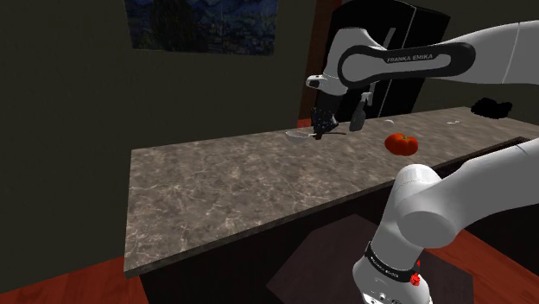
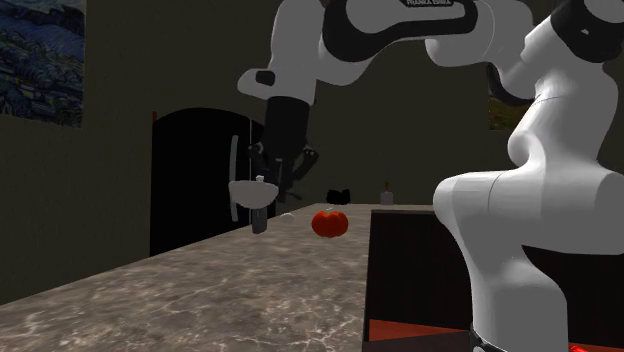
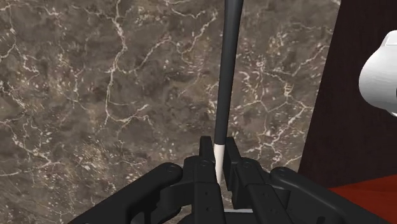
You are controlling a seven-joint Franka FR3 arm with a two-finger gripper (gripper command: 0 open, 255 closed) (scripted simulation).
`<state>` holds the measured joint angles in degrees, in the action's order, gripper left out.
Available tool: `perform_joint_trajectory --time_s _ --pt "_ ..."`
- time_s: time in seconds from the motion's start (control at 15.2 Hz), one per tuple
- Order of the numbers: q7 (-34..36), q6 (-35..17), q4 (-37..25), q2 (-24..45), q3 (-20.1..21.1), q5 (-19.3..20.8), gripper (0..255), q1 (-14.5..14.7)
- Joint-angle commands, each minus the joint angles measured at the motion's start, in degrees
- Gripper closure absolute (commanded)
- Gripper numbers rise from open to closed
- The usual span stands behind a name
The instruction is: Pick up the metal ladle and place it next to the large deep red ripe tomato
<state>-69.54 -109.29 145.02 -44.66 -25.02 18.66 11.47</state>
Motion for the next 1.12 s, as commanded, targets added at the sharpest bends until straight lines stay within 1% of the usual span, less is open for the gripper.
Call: perform_joint_trajectory --time_s 0.0,0.33,0.59,0.79,1.06 --pt "-2.36 0.84 0.56 -1.75 -1.72 1.44 255 -1.54" --pt "-9.24 2.79 -0.17 -4.30 -7.12 5.19 255 -5.16" --pt "-14.89 3.98 -1.98 -5.05 -11.78 8.03 255 -7.42" --pt "-19.16 4.64 -4.02 -4.92 -15.47 9.96 255 -8.59" --pt "-24.85 5.23 -7.59 -3.96 -20.65 12.13 255 -9.32"
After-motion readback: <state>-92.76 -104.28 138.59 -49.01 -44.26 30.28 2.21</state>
